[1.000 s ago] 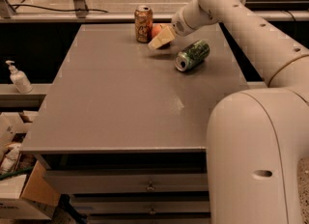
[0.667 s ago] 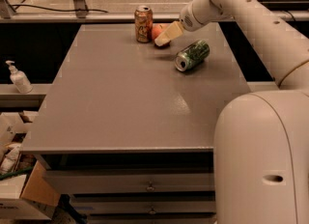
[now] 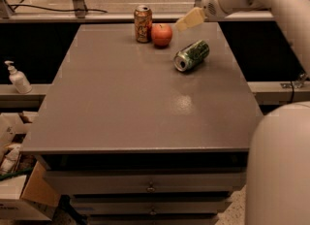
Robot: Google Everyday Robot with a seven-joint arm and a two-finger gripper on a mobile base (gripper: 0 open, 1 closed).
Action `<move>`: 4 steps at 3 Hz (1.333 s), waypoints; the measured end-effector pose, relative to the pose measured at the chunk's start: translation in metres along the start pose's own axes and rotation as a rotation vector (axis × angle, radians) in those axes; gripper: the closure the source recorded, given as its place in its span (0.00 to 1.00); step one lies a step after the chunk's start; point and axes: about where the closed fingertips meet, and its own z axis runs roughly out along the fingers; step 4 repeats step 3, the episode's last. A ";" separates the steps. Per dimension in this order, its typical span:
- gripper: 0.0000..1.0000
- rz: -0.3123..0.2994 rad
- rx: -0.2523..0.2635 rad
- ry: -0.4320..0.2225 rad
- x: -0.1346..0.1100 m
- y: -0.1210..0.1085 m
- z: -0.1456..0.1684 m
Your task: Move apple near orange can
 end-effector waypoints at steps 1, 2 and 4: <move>0.00 0.029 0.036 -0.073 0.007 -0.018 -0.042; 0.00 0.075 0.065 -0.166 0.031 -0.035 -0.083; 0.00 0.074 0.063 -0.165 0.030 -0.034 -0.081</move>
Offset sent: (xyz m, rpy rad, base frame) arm -0.0678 -0.1314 0.0385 0.2585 -0.1938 -0.0879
